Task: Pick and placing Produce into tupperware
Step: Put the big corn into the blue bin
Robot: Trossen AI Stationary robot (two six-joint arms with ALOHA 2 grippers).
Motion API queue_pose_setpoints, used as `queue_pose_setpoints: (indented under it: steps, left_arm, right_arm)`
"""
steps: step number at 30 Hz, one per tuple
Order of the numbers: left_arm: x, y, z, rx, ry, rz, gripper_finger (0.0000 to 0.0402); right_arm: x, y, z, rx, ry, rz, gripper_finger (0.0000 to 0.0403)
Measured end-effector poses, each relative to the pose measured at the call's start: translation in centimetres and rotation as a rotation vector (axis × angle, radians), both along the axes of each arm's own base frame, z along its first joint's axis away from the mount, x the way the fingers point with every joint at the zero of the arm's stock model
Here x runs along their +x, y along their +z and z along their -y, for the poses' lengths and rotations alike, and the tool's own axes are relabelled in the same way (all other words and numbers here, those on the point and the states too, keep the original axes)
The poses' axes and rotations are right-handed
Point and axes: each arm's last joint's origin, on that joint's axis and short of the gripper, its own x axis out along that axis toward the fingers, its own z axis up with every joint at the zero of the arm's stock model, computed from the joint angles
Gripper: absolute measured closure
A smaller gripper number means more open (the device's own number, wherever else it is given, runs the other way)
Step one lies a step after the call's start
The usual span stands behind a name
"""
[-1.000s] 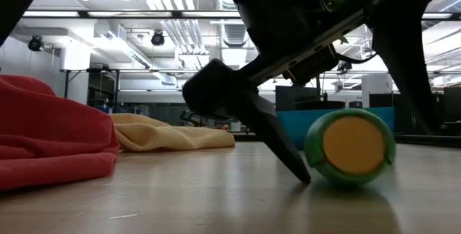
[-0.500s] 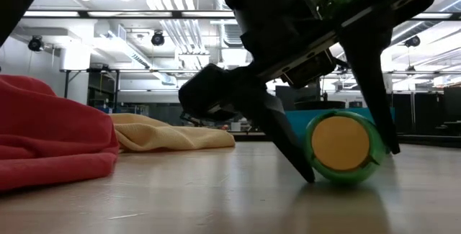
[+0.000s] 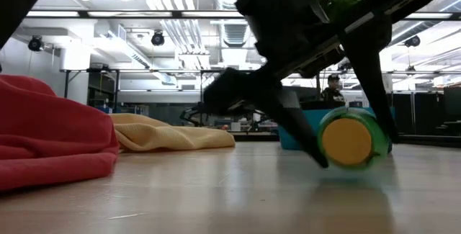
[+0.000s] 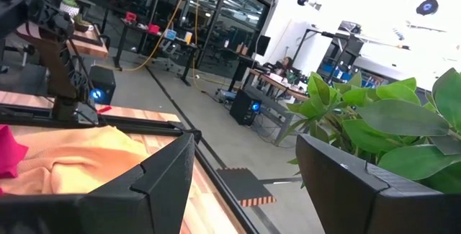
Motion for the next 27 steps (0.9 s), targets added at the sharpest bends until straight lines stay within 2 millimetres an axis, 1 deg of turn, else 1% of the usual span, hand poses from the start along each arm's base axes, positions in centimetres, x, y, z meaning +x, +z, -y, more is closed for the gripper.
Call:
queue_pose_setpoints:
  steps: [6,9,15,16,19,22,27]
  left_arm:
    - [1.1,0.9,-3.0,0.108,-0.077,0.062,0.0211]
    - [1.4,1.9,-5.0,0.167,-0.124,0.101,0.0211]
    - [1.2,5.5,-9.0,0.279,-0.211,0.181,0.0211]
    - [1.0,6.3,-9.8,0.300,-0.220,0.192,0.0211]
    - [0.5,7.9,-12.2,0.364,-0.221,0.196,0.0211]
    - [0.5,8.5,-14.8,0.411,-0.210,0.209,0.0211]
    - [0.7,9.0,-18.5,0.427,-0.226,0.253,0.0211]
  right_arm:
    - [0.0,0.0,0.0,0.002,0.000,0.001,0.0165]
    - [0.0,0.0,0.0,0.002,0.000,0.001,0.0165]
    - [0.0,0.0,0.0,0.003,0.000,0.004,0.0165]
    - [0.0,0.0,0.0,0.004,0.000,0.004,0.0165]
    - [0.0,0.0,0.0,0.005,0.000,0.007,0.0165]
    - [0.0,0.0,0.0,0.005,0.000,0.007,0.0165]
    - [0.0,0.0,0.0,0.007,0.001,0.006,0.0165]
